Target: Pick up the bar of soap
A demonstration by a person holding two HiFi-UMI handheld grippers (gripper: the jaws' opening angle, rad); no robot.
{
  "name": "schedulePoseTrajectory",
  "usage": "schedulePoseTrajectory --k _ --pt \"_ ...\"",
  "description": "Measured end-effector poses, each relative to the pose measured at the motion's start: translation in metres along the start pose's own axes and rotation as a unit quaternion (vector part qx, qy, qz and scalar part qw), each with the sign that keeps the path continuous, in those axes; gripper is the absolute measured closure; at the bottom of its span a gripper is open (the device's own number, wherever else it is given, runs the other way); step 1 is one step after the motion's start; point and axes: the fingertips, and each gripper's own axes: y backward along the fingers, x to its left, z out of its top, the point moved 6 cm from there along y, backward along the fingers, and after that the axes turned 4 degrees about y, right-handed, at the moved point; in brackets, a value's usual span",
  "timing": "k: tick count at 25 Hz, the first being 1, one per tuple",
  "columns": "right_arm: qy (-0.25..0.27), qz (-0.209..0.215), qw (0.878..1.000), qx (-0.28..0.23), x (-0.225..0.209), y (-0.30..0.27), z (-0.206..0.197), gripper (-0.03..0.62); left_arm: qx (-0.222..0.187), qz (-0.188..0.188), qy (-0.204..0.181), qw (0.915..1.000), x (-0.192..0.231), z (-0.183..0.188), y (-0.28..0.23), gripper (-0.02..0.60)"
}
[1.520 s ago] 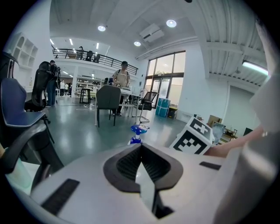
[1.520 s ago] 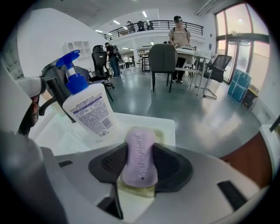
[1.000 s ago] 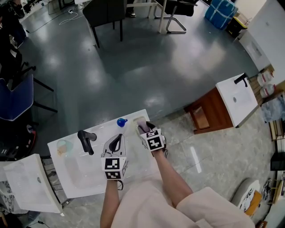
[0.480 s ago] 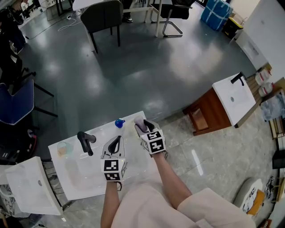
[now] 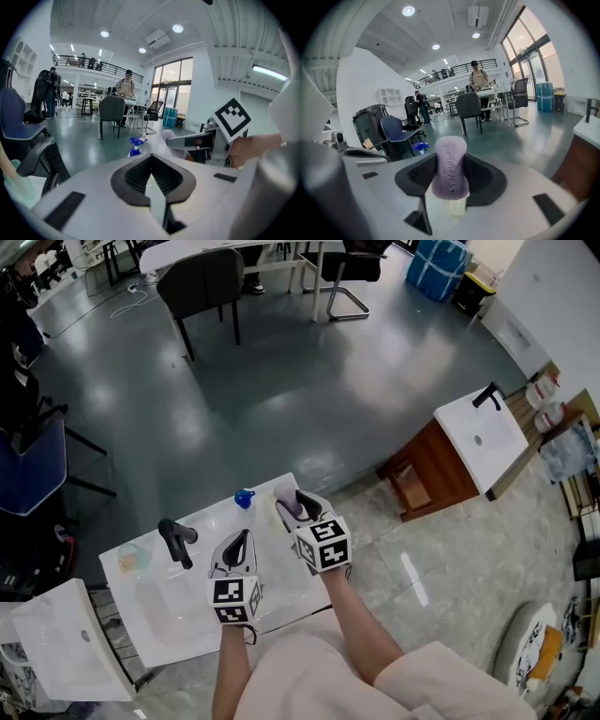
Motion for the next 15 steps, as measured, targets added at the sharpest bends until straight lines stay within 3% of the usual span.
schedulePoseTrajectory --k 6,10,15 --pt "-0.043 0.023 0.998 -0.04 0.011 0.017 -0.005 0.405 -0.004 -0.012 0.003 0.9999 0.002 -0.001 0.008 0.575" --pt "-0.099 0.043 0.992 -0.06 0.02 0.024 -0.014 0.405 -0.005 -0.019 0.006 0.9998 0.006 -0.003 0.013 0.575" --pt "-0.127 0.044 0.988 -0.072 0.03 0.032 -0.022 0.405 -0.005 -0.034 -0.002 0.9994 0.007 -0.005 0.019 0.575"
